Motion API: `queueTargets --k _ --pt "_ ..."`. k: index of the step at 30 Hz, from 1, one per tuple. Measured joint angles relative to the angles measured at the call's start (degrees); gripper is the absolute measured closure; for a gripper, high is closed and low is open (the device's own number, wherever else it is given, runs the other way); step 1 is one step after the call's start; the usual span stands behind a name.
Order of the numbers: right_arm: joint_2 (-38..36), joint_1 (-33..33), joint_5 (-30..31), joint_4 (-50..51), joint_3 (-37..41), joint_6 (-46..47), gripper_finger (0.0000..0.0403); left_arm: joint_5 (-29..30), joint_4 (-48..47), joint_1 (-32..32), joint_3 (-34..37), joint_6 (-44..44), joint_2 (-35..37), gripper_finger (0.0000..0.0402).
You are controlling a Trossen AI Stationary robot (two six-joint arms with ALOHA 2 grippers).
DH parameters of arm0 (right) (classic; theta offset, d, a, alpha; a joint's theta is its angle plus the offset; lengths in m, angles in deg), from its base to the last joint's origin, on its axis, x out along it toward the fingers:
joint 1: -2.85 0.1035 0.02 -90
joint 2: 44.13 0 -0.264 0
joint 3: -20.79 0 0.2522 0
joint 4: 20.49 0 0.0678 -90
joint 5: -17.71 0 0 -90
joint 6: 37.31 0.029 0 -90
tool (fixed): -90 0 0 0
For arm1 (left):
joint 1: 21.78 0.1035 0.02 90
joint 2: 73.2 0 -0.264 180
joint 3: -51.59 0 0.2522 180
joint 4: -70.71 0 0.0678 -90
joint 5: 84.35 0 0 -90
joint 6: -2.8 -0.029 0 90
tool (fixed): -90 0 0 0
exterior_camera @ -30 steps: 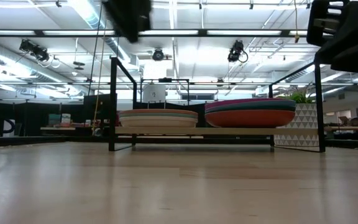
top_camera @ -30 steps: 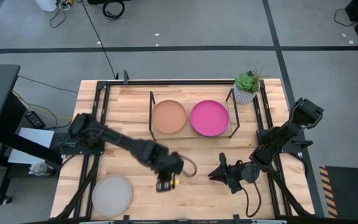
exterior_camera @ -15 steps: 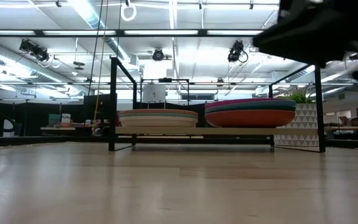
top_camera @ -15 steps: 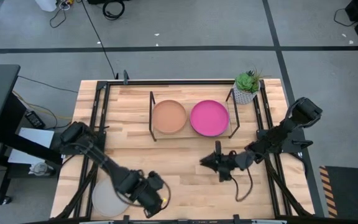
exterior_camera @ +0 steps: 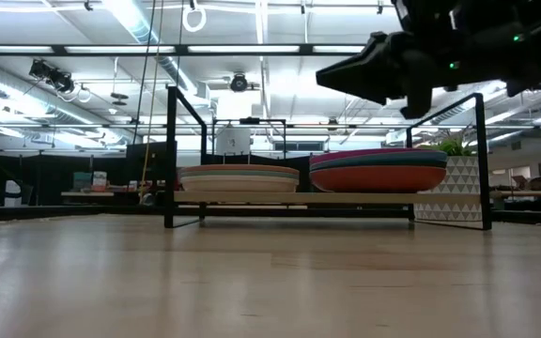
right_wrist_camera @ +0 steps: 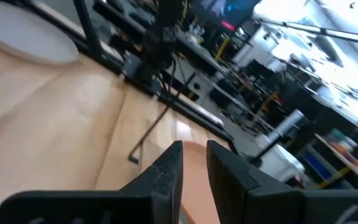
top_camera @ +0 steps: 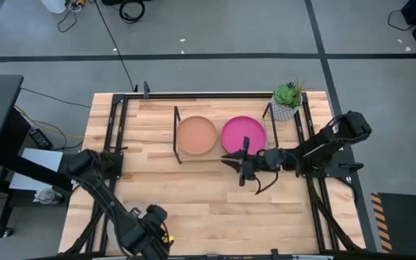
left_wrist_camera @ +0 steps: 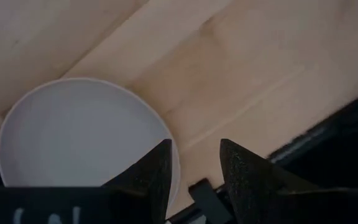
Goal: Place and stack plates onto a shelf
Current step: Stack the gray plate on top of the brown plate on the shelf
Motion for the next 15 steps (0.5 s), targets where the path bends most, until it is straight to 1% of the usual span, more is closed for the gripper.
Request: queueTargets --k 6,10,15 --pt "0.00 -3.70 -10.06 -1.87 0.00 0.33 0.0325 -2.32 -0.43 -0.20 0.04 2.57 -2.35 0.0259" --pt "0.00 -5.08 -12.06 -2.11 0.00 0.31 0.0325 -2.54 -0.81 -0.20 0.04 3.06 -4.04 0.0259" --pt "0.00 -6.71 -13.14 -2.20 0.00 0.72 0.0325 -4.66 -2.90 -0.20 0.04 2.91 -6.07 0.0260"
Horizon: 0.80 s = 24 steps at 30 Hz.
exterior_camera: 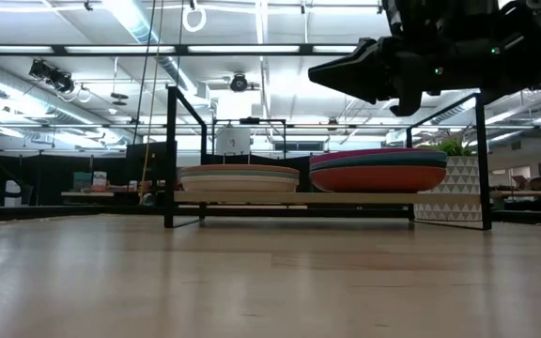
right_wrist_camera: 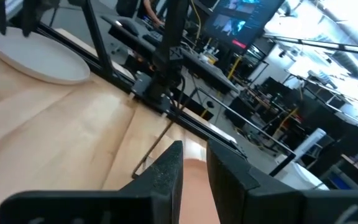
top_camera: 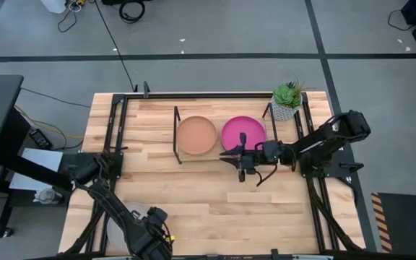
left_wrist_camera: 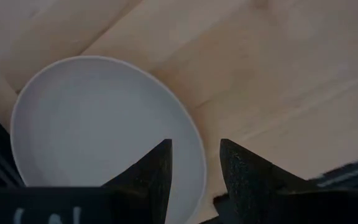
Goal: Place and stack plates onto a shelf
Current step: Stack the gray plate on top of the brown plate on the shelf
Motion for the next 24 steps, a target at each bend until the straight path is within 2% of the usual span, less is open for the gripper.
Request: queueTargets --k 6,9,15,24 --pt "0.00 -1.63 -4.82 -0.03 0.00 1.08 0.0325 -0.77 5.20 -0.24 4.97 -0.12 -0.20 0.0260" --pt "0.00 -1.61 -5.27 -0.02 0.00 1.09 0.0325 -3.91 10.39 -0.24 8.52 -0.44 -0.21 0.0260" --pt "0.00 -1.61 -5.28 -0.01 0.00 1.10 0.0325 -5.98 17.42 -0.26 14.50 -0.07 0.23 0.0260" --pt "0.00 -1.59 -5.28 0.04 0.00 1.53 0.0325 -6.82 18.68 0.41 15.13 -2.01 0.51 0.0262"
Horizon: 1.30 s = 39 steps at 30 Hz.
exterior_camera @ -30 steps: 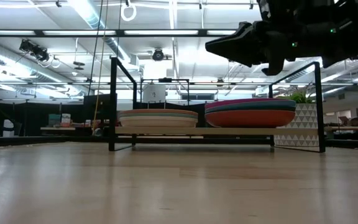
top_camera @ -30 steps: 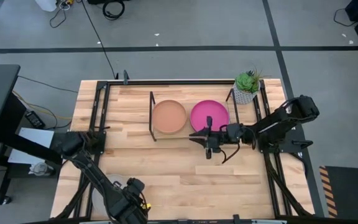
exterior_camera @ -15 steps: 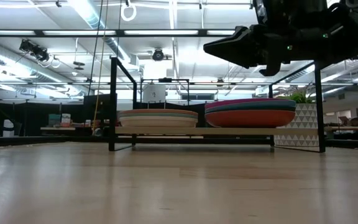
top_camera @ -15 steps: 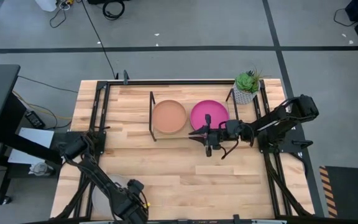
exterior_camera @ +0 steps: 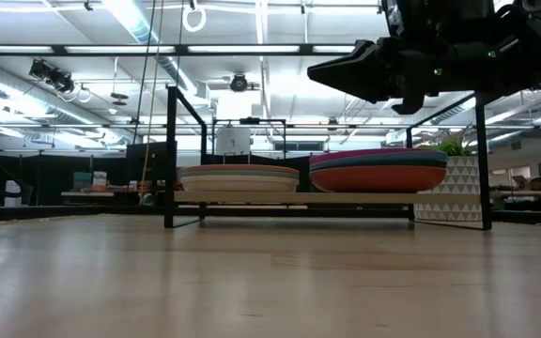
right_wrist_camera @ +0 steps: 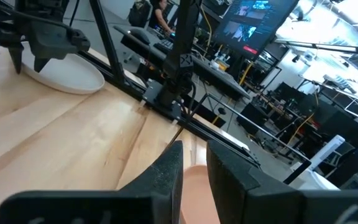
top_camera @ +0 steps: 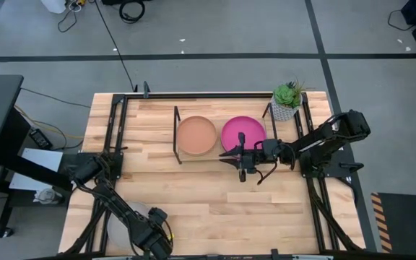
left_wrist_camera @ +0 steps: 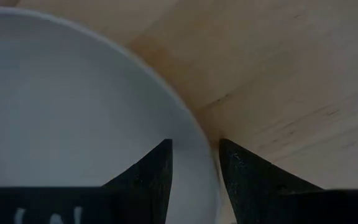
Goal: Place and stack plates onto a shelf
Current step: Stack the gray plate on top of the brown plate on the shelf
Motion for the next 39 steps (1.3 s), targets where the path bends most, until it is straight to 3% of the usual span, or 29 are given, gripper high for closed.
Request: queueTargets --k 3,8,18,22,30,39 --pt "0.00 0.02 0.00 0.07 0.00 0.19 0.0325 0.00 0.94 0.53 0.02 -2.20 0.00 0.0289" --pt "0.00 0.02 0.00 0.61 0.00 0.19 0.0325 -0.52 1.04 1.55 -0.08 -5.70 0.13 0.0383" --pt "0.00 0.02 0.00 1.69 0.00 0.51 0.0325 0.05 0.22 3.56 -7.04 -12.25 1.95 0.0386" --pt "0.00 0.20 0.00 3.30 0.00 1.99 0.0325 3.53 -0.18 4.71 -10.73 -17.79 3.61 0.0387" --pt "0.00 0.87 -3.88 8.71 -0.02 6.29 0.0325 13.64 -0.93 7.30 -16.91 -35.98 4.13 0.0387" --pt "0.00 5.94 -6.01 13.28 -0.02 10.95 0.0325 14.68 -1.28 11.59 -17.75 -53.08 4.09 0.0386"
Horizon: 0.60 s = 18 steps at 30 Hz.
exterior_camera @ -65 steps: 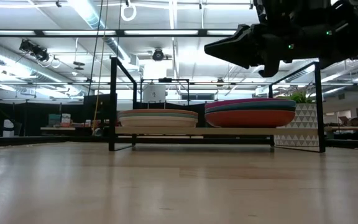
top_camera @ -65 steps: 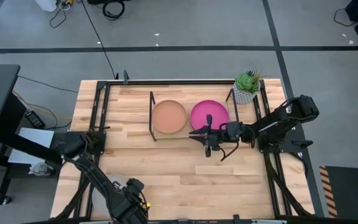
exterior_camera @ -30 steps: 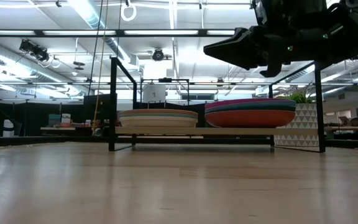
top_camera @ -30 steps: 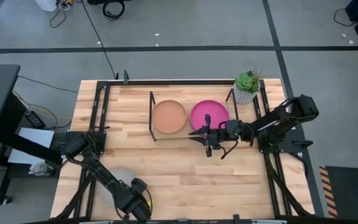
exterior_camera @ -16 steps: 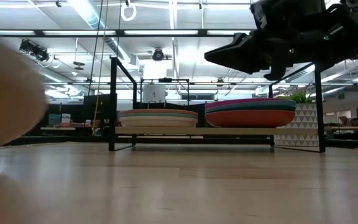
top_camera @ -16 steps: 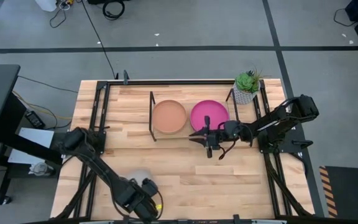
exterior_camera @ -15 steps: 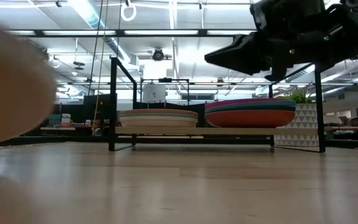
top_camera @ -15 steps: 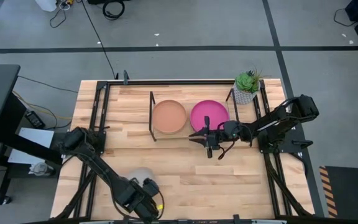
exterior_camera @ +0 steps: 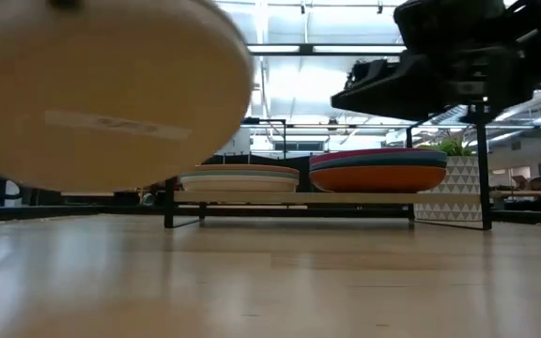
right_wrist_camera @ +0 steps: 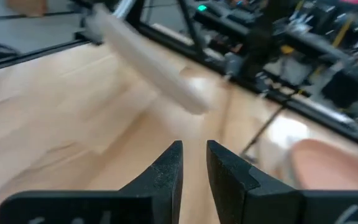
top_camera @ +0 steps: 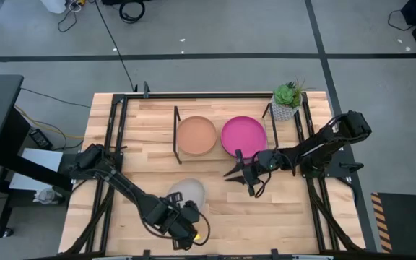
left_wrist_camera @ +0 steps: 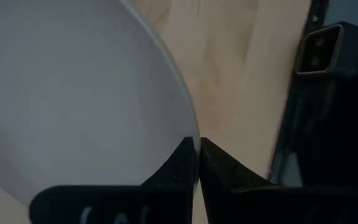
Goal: Place and stack plates onto a shelf
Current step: Stack the gray plate on top of the brown plate on the shelf
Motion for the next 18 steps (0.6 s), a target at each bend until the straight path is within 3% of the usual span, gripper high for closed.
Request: queueTargets --k 18 --pt "-0.02 16.91 0.24 10.74 0.00 15.40 0.0325 1.01 1.65 7.71 -1.16 -30.66 -0.04 0.0385"
